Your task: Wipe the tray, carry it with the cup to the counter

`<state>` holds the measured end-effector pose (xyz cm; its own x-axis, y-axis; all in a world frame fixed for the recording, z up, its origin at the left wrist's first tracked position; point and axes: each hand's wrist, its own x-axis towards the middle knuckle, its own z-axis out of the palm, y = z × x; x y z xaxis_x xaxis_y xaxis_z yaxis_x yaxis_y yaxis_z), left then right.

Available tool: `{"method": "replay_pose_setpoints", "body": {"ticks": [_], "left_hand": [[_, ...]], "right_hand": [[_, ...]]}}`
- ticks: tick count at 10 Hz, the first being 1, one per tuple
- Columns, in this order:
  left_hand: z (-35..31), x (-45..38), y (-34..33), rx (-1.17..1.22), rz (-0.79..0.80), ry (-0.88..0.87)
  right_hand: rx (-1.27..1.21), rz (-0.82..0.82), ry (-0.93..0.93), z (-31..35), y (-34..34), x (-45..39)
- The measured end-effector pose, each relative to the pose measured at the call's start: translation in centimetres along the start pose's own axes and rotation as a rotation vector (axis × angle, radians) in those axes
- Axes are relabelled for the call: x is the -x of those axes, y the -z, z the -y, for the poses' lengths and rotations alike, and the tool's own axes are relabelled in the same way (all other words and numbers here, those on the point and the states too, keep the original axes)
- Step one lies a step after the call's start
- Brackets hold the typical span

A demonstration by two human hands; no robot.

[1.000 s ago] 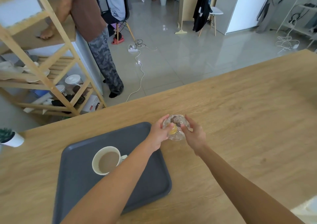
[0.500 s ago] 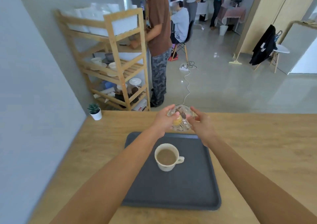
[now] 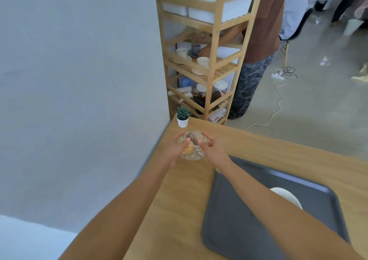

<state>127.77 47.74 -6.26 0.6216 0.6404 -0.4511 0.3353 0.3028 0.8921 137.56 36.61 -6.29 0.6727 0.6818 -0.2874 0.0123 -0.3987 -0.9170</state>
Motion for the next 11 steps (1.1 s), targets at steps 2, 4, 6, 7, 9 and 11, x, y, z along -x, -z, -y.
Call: {"method": "replay_pose_setpoints", "body": {"ticks": [2, 4, 6, 7, 9, 11], "left_hand": [[0.6, -3.8, 3.1, 0.000, -0.092, -0.016], [0.8, -7.2, 4.4, -0.032, -0.108, -0.063], [1.3, -9.1, 5.1, -0.059, -0.124, -0.078], [1.3, -9.5, 5.0, -0.093, -0.126, -0.073], [1.5, -8.7, 4.4, -0.229, -0.230, -0.062], [2.4, -4.2, 3.1, -0.524, -0.361, -0.209]], "right_hand": [[0.138, -0.005, 0.037, -0.2, -4.0, -4.7], [0.145, -0.039, 0.060, -0.5, -5.8, -7.4], [0.129, -0.065, 0.045, -1.2, -7.1, -9.0], [0.147, -0.060, 0.048, -0.8, -6.9, -8.8], [0.278, 0.133, 0.066, 0.8, -5.6, -6.7], [0.296, 0.180, 0.111, 1.7, -2.0, -1.4]]}}
